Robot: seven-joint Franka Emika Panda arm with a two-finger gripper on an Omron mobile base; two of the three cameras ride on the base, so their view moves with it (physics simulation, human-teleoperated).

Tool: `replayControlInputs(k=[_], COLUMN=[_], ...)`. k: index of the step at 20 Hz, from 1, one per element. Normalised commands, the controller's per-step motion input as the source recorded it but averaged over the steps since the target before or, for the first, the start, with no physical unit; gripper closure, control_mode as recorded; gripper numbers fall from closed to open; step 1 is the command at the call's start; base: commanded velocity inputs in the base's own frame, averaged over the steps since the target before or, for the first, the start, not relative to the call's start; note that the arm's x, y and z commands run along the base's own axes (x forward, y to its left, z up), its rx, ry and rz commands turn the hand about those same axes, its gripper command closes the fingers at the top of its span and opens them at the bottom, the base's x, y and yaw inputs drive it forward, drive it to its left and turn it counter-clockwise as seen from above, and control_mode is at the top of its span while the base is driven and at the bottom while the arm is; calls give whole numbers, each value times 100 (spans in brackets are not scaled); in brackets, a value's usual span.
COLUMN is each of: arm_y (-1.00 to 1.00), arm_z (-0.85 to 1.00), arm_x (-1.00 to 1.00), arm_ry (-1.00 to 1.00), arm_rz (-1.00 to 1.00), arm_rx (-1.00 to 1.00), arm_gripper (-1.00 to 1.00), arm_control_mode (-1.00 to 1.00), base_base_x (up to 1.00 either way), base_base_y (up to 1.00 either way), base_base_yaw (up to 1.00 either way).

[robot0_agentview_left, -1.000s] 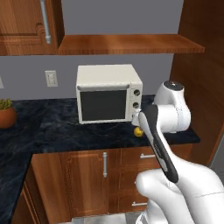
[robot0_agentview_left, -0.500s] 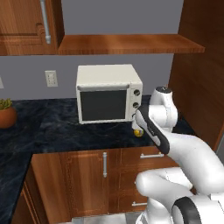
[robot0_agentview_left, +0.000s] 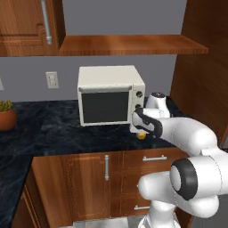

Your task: Place the carrot and lemon inside the fridge drawer. Close the drawer after placing the vegetables.

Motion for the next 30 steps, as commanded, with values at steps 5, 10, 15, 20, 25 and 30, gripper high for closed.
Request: replayControlInputs(k=[5,10,15,20,25,30], arm_y=[-8,-6,-5,-12,-2,2], arm_z=[-27,-31,-36,-26,-29,-35], arm_x=[54,51,41,32,8,0], arm_ry=[7,9,8,5,5,1], arm_rz=[7,7,6,4,0,0], arm_rx=[0,0,0,0,0,0], arm_gripper=[-100,-100,-100,-100,-100,100], arm_control_mode=[-100,-100,-100,-100,-100,-100], base_base_x=[0,0,0,0,0,0], base_base_y=[0,0,0,0,0,0], base_base_yaw=[0,0,0,0,0,0])
